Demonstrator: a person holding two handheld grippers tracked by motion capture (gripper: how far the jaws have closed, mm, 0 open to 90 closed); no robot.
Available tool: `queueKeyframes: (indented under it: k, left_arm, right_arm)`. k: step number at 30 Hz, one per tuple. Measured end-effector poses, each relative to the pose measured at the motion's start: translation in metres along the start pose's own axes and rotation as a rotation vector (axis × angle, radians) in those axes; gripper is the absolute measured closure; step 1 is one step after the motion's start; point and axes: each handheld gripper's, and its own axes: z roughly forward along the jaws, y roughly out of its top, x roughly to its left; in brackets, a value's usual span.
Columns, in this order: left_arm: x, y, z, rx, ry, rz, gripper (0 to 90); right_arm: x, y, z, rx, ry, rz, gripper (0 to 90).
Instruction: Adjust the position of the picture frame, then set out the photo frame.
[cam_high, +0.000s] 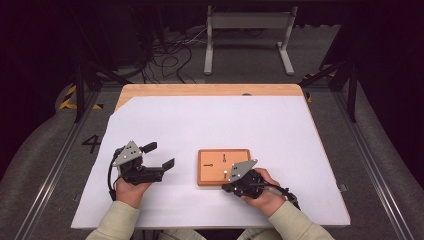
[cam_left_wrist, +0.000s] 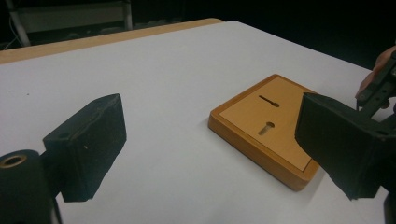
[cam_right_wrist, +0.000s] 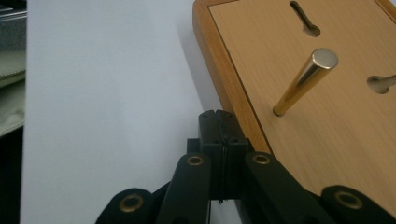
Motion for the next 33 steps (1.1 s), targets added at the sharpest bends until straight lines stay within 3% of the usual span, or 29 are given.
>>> queueKeyframes:
  k: [9,15,18,26,33]
  left_arm:
    - [0.001,-0.001,0.000,0.000,-0.005,-0.002,9.4]
    - [0.001,0.000,0.000,-0.003,-0.007,0.002,9.4]
    - [0.001,0.000,0.000,-0.005,-0.007,-0.003,9.4]
    - [0.001,0.001,0.000,0.001,-0.010,-0.002,9.4]
    - [0.000,0.000,0.006,0.046,-0.027,-0.022,9.3]
  right_arm:
    - [-0.017,0.002,0.006,-0.037,-0.050,0.043,90.0]
    - [-0.021,0.002,0.006,-0.047,-0.059,0.059,90.0]
    - [-0.022,0.002,-0.009,-0.092,-0.028,0.096,90.0]
    - [-0.027,0.001,-0.038,-0.151,-0.046,0.126,84.0]
    - [-0.031,0.004,-0.049,-0.172,-0.050,0.113,77.1]
